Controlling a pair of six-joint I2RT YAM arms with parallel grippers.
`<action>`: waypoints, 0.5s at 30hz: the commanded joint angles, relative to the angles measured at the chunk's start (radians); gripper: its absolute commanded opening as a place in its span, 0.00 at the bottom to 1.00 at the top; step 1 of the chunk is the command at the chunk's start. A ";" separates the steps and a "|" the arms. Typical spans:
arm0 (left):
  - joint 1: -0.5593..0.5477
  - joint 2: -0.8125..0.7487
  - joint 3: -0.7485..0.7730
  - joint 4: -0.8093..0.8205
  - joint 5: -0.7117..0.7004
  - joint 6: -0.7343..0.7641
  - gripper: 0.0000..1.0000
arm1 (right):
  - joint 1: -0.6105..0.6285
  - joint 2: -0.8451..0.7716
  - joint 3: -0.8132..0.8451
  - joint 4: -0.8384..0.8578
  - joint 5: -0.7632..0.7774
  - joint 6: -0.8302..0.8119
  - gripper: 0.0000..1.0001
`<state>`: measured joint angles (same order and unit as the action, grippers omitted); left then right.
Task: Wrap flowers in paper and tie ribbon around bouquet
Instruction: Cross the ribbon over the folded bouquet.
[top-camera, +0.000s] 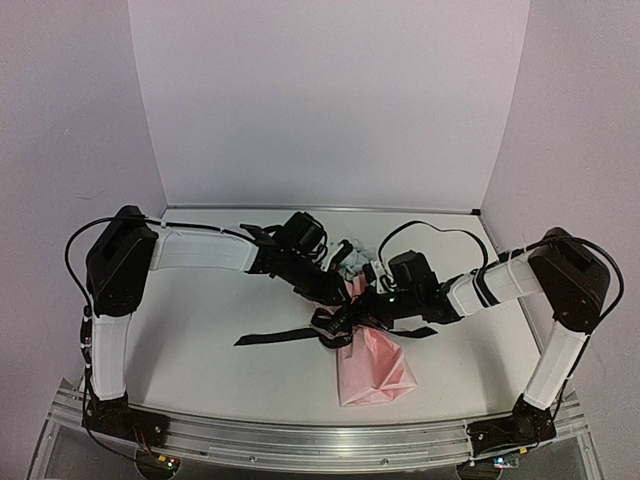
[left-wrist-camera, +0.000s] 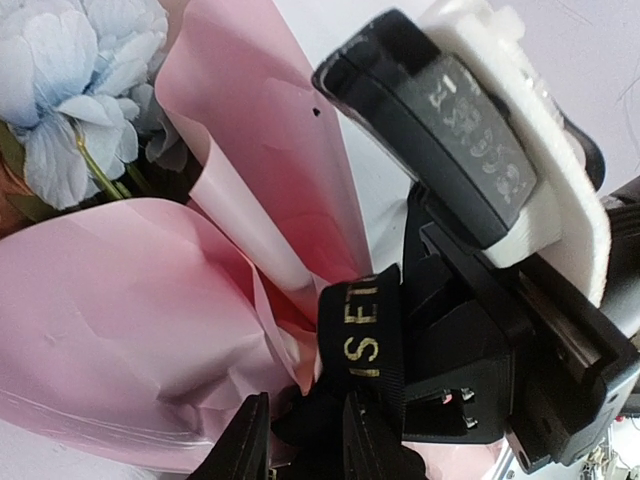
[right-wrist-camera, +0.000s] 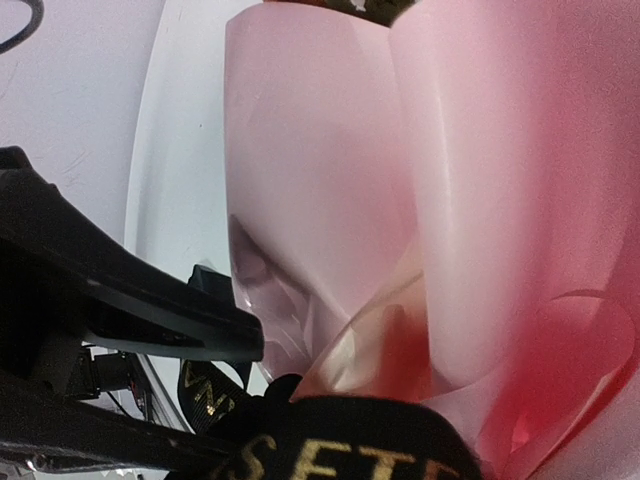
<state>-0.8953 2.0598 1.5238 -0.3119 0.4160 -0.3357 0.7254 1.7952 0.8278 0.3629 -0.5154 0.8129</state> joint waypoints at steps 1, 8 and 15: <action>-0.005 -0.006 0.022 -0.027 -0.024 0.011 0.28 | 0.003 -0.036 0.058 -0.026 -0.014 -0.024 0.00; 0.005 -0.024 0.010 -0.020 -0.063 -0.012 0.31 | 0.002 -0.028 0.092 -0.017 -0.036 -0.028 0.00; 0.013 -0.014 0.015 0.002 -0.021 -0.034 0.35 | 0.002 -0.021 0.110 -0.001 -0.052 -0.014 0.00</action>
<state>-0.8842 2.0602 1.5238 -0.3328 0.3814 -0.3493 0.7238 1.7950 0.8774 0.3042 -0.5298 0.8082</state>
